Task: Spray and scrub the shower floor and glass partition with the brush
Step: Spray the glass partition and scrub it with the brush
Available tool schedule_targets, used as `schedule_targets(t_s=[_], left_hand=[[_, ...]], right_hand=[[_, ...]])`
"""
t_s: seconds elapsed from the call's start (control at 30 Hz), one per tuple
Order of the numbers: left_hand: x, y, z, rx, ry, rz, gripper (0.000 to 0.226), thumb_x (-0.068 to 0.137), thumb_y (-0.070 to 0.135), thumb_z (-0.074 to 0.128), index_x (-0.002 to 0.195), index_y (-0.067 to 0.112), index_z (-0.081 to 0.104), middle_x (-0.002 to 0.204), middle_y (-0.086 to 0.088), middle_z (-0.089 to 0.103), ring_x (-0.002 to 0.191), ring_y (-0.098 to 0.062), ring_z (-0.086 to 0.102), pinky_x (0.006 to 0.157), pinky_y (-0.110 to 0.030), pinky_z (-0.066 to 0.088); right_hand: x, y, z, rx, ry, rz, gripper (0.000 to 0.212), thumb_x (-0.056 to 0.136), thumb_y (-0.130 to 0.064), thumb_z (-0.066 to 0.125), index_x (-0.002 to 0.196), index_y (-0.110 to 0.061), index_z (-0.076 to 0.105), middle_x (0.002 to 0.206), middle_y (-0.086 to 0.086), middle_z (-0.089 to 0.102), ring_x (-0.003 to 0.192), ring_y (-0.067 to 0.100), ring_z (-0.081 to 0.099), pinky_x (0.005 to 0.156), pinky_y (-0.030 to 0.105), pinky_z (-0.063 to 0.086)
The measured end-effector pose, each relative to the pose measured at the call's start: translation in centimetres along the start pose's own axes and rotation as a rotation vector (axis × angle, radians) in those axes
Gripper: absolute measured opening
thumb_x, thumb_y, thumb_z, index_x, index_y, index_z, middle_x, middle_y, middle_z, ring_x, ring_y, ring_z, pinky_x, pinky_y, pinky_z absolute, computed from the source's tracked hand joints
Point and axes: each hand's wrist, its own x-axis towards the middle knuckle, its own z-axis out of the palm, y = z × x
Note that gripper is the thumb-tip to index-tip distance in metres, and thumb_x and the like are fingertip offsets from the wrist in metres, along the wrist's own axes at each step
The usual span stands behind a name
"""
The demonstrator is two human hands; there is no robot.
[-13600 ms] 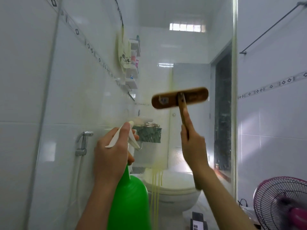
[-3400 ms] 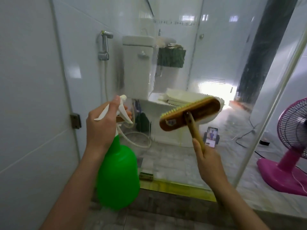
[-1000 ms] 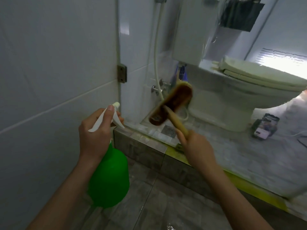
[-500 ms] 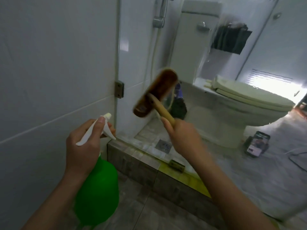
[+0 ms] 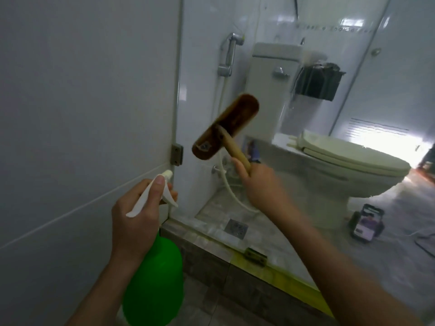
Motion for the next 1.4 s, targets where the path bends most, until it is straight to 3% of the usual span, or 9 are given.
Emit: schedule_targets(t_s=[0.17, 0.3, 0.47, 0.53, 0.77, 0.87, 1.0, 1.2, 1.4], left_hand=[[1.8, 1.8, -1.1, 0.008, 0.005, -0.009, 0.039, 0.085, 0.061, 0.052, 0.077, 0.032, 0.077, 0.082, 0.006, 0.077, 0.084, -0.02, 0.073, 0.085, -0.042, 0.058], [3.8, 4.6, -2.0, -0.021, 0.026, 0.003, 0.03, 0.093, 0.053, 0.06, 0.071, 0.043, 0.077, 0.082, 0.014, 0.077, 0.087, -0.016, 0.074, 0.083, -0.032, 0.059], [6.1, 7.8, -1.6, -0.015, 0.002, -0.001, 0.032, 0.094, 0.042, 0.056, 0.069, 0.047, 0.076, 0.08, 0.012, 0.077, 0.082, -0.019, 0.075, 0.084, -0.036, 0.056], [6.7, 8.7, -1.2, -0.017, 0.004, 0.026, 0.031, 0.093, 0.043, 0.055, 0.07, 0.046, 0.076, 0.08, 0.011, 0.077, 0.082, -0.019, 0.075, 0.083, -0.037, 0.056], [9.8, 11.2, -0.8, -0.081, 0.002, 0.039, 0.041, 0.102, 0.03, 0.056, 0.069, 0.043, 0.077, 0.08, 0.007, 0.078, 0.083, -0.025, 0.076, 0.081, -0.043, 0.06], [10.7, 12.2, -0.5, -0.074, -0.001, 0.06, 0.037, 0.1, 0.034, 0.058, 0.069, 0.042, 0.077, 0.08, 0.008, 0.077, 0.082, -0.025, 0.076, 0.083, -0.048, 0.059], [10.8, 13.4, -0.7, -0.06, 0.01, 0.097, 0.039, 0.102, 0.035, 0.054, 0.069, 0.039, 0.075, 0.078, 0.01, 0.077, 0.079, -0.016, 0.076, 0.058, -0.035, 0.053], [11.4, 13.7, -1.3, -0.114, 0.004, 0.041, 0.04, 0.101, 0.034, 0.054, 0.07, 0.038, 0.078, 0.077, 0.004, 0.078, 0.083, -0.024, 0.075, 0.059, -0.032, 0.058], [11.4, 14.8, -0.8, -0.072, -0.001, 0.069, 0.035, 0.101, 0.035, 0.052, 0.076, 0.027, 0.076, 0.077, 0.005, 0.078, 0.078, -0.015, 0.075, 0.048, -0.019, 0.053]], right_hand=[[0.2, 1.0, -2.8, 0.038, 0.044, 0.025, 0.053, 0.093, -0.06, 0.035, 0.066, -0.017, 0.051, 0.059, 0.0, 0.052, 0.049, 0.014, 0.049, 0.046, 0.029, 0.039], [-6.6, 5.4, -6.0, -0.03, 0.029, 0.153, 0.06, 0.082, -0.066, 0.028, 0.066, -0.014, 0.053, 0.055, 0.0, 0.049, 0.045, 0.013, 0.044, 0.048, 0.027, 0.039], [3.0, -2.7, -6.3, 0.006, 0.038, 0.021, 0.062, 0.089, -0.068, 0.031, 0.079, -0.013, 0.059, 0.071, 0.006, 0.062, 0.061, 0.022, 0.061, 0.064, 0.04, 0.057], [6.5, -5.6, -6.6, -0.041, 0.038, -0.035, 0.063, 0.089, -0.069, 0.03, 0.077, -0.014, 0.058, 0.067, 0.003, 0.059, 0.058, 0.019, 0.059, 0.06, 0.035, 0.055], [-1.7, 0.6, -10.2, 0.033, 0.05, 0.141, 0.067, 0.077, -0.073, 0.026, 0.071, -0.014, 0.058, 0.061, 0.002, 0.057, 0.052, 0.017, 0.054, 0.059, 0.04, 0.053], [2.9, -3.5, -10.7, 0.077, 0.063, 0.058, 0.065, 0.082, -0.071, 0.029, 0.075, -0.014, 0.059, 0.064, 0.001, 0.059, 0.054, 0.016, 0.057, 0.061, 0.037, 0.056], [10.8, -11.0, -12.2, 0.045, 0.124, -0.1, 0.056, 0.093, -0.062, 0.033, 0.069, -0.016, 0.052, 0.06, -0.001, 0.053, 0.052, 0.013, 0.052, 0.053, 0.028, 0.046], [2.7, -3.3, -13.7, 0.105, 0.101, 0.044, 0.049, 0.091, -0.059, 0.036, 0.071, -0.019, 0.056, 0.058, -0.004, 0.054, 0.042, -0.001, 0.052, 0.046, 0.011, 0.04], [11.5, -12.1, -17.9, 0.071, 0.186, -0.059, 0.055, 0.092, -0.064, 0.033, 0.078, -0.014, 0.053, 0.066, 0.002, 0.052, 0.057, 0.014, 0.053, 0.059, 0.032, 0.054]])
